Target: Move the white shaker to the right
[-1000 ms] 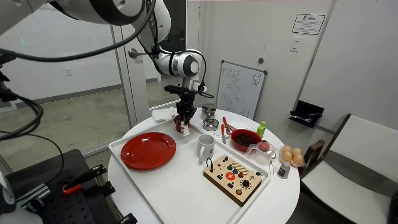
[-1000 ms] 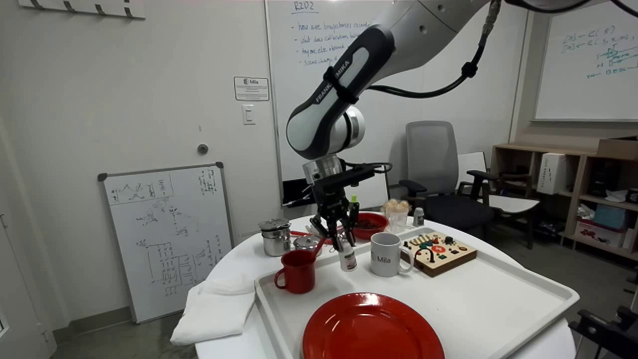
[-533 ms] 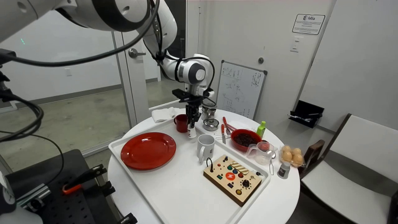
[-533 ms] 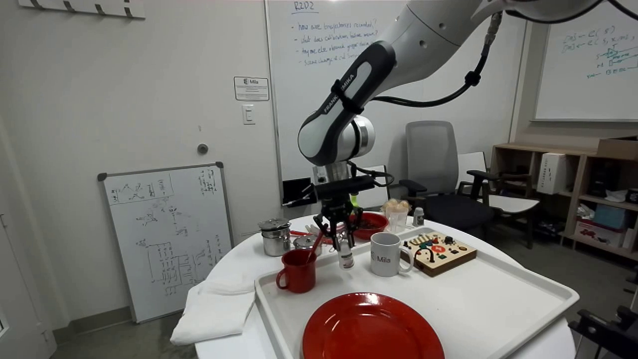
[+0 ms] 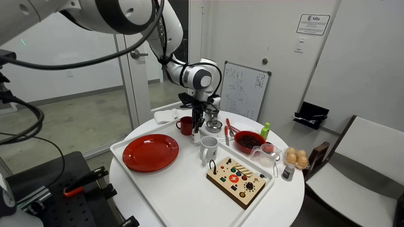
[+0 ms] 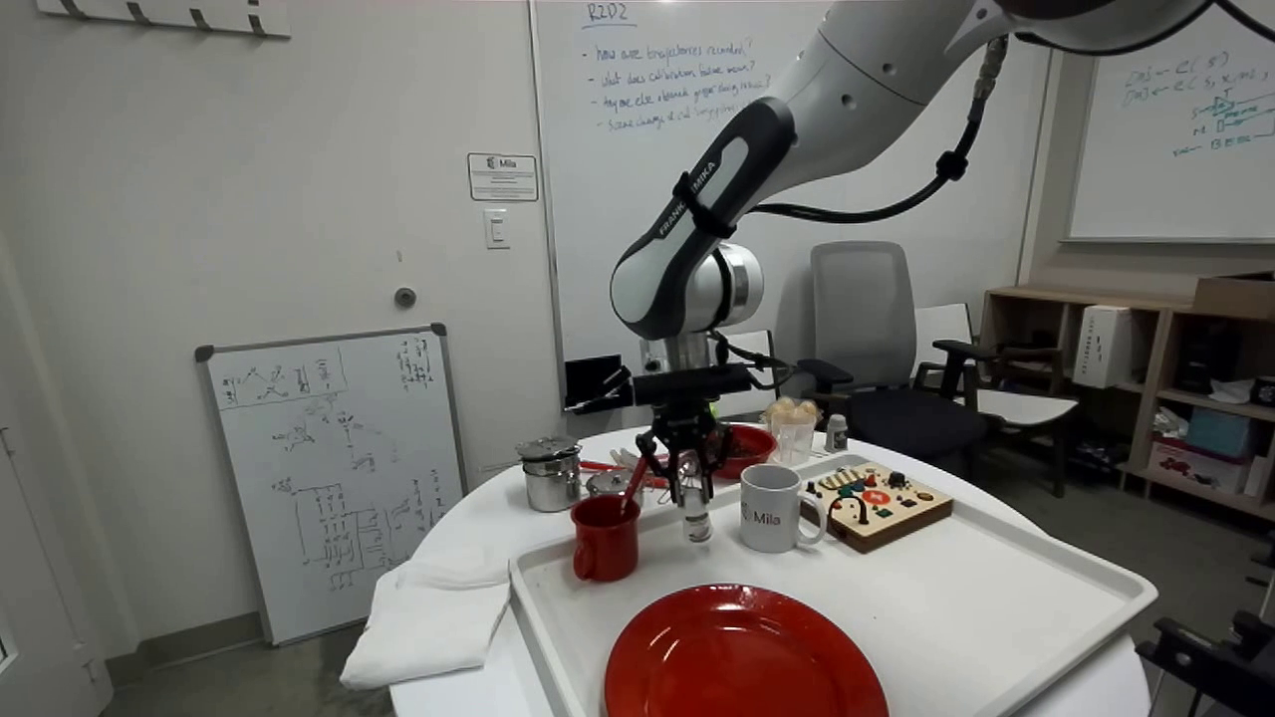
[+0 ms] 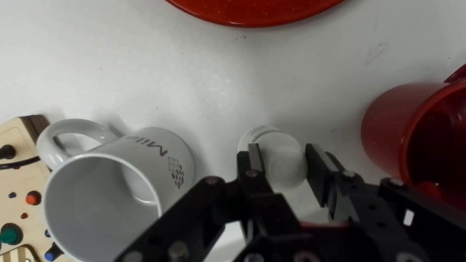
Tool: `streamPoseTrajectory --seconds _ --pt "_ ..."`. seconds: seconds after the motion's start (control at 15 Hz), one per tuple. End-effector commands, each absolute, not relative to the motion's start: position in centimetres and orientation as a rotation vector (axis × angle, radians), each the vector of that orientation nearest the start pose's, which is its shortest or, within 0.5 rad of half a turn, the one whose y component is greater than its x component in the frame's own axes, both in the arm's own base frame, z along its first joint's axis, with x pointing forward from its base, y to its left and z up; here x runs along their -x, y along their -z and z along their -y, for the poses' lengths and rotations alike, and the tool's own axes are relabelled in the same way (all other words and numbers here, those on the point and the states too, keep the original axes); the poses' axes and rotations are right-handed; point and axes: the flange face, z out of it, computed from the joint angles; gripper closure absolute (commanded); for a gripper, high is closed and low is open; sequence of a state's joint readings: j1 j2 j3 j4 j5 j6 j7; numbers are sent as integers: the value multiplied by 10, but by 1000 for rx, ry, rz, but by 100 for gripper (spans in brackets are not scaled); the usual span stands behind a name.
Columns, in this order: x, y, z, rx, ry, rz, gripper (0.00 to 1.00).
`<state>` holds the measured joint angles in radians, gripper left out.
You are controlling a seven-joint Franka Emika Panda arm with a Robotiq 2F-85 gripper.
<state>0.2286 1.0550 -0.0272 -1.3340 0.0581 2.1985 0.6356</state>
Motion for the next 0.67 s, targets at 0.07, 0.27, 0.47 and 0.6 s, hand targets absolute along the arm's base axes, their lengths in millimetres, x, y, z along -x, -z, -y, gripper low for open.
streamPoseTrajectory --seconds 0.07,0.27,0.47,0.6 --pt "-684 -63 -140 3040 -277 -838 91" --pt "-678 -56 -136 3020 -275 -883 91" --pt "-670 -47 -132 2998 -282 -931 91" --pt "-668 -45 -128 2979 -282 -958 91"
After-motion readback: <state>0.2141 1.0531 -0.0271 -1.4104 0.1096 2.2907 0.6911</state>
